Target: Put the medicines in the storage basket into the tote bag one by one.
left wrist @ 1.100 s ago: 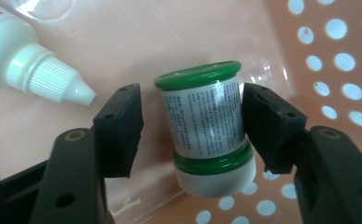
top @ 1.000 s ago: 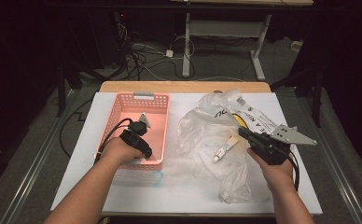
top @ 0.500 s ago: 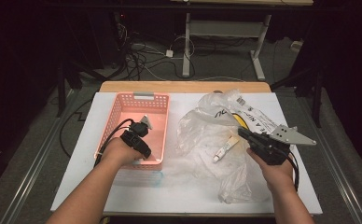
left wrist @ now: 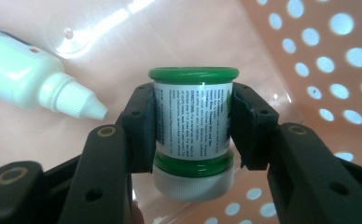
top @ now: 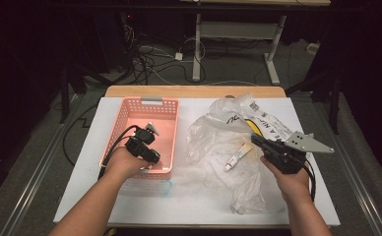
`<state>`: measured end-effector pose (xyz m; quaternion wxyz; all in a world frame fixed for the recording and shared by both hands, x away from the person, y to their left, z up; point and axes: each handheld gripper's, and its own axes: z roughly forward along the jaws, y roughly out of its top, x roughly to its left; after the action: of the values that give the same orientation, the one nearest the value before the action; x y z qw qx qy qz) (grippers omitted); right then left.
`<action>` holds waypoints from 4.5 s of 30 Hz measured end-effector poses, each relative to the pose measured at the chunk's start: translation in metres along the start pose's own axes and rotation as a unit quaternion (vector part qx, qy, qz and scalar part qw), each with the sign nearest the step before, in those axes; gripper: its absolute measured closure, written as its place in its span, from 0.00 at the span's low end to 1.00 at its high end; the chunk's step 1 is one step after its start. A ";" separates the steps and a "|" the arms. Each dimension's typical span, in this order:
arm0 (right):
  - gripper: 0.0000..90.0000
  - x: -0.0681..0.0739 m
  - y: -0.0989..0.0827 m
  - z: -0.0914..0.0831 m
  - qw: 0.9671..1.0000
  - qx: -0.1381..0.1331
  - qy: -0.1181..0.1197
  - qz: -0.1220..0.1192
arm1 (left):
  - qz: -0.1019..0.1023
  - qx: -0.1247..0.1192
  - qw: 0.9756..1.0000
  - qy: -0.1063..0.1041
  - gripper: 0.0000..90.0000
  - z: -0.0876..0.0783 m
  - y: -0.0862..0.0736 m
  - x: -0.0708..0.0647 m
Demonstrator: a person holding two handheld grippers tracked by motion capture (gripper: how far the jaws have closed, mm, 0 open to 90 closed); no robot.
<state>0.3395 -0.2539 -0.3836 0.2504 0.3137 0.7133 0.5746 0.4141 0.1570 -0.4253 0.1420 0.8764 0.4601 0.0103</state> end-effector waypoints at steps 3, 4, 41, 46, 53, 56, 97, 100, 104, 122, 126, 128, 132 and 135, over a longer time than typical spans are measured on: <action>1.00 0.000 0.000 0.000 1.000 0.000 0.000 0.001 | 0.017 -0.016 1.000 0.009 0.60 -0.002 -0.003 -0.004; 1.00 0.000 0.000 0.000 1.000 0.000 0.000 0.001 | 0.017 -0.024 1.000 0.010 0.60 -0.003 -0.004 -0.005; 1.00 0.001 -0.004 0.001 1.000 0.011 -0.003 0.005 | 0.040 -0.263 0.964 0.028 0.60 -0.025 -0.058 -0.014; 1.00 0.001 -0.005 0.003 1.000 0.011 -0.003 0.002 | 0.033 -0.292 0.956 0.020 0.60 -0.025 -0.066 -0.014; 1.00 0.002 -0.004 0.003 1.000 0.012 -0.003 0.002 | 0.031 -0.312 0.949 -0.002 0.60 -0.025 -0.069 -0.019; 1.00 0.002 -0.003 0.002 1.000 0.010 -0.004 0.001 | 0.032 -0.318 0.948 -0.010 0.60 -0.025 -0.068 -0.020; 1.00 0.004 -0.001 0.001 1.000 0.005 0.000 -0.004 | 0.113 -0.331 0.934 -0.069 0.60 -0.029 -0.057 -0.093; 1.00 0.004 -0.001 0.001 1.000 0.005 0.000 -0.004 | 0.121 -0.327 0.934 -0.072 0.60 -0.027 -0.056 -0.098; 1.00 0.004 -0.001 0.001 1.000 0.005 0.001 -0.002 | 0.127 -0.325 0.934 -0.077 0.60 -0.023 -0.056 -0.105; 1.00 0.006 -0.002 0.002 1.000 0.008 0.003 -0.006 | 0.150 -0.313 0.933 -0.095 0.60 -0.006 -0.046 -0.131; 1.00 0.006 -0.001 0.002 1.000 0.006 0.003 -0.005 | 0.153 -0.312 0.933 -0.097 0.60 -0.003 -0.041 -0.137; 1.00 0.005 -0.001 0.001 1.000 0.006 0.002 -0.004 | 0.156 -0.314 0.931 -0.099 0.60 -0.002 -0.039 -0.140; 1.00 0.005 -0.001 0.002 1.000 0.008 0.003 -0.006 | 0.161 -0.313 0.931 -0.098 0.60 0.000 -0.032 -0.147; 1.00 0.006 -0.001 0.002 1.000 0.008 0.003 -0.005 | 0.165 -0.315 0.930 -0.095 0.60 0.001 -0.025 -0.152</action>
<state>0.3369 -0.2480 -0.3856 0.2487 0.3099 0.7204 0.5684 0.3063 0.0474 -0.4159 0.4502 0.8469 0.2667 0.0947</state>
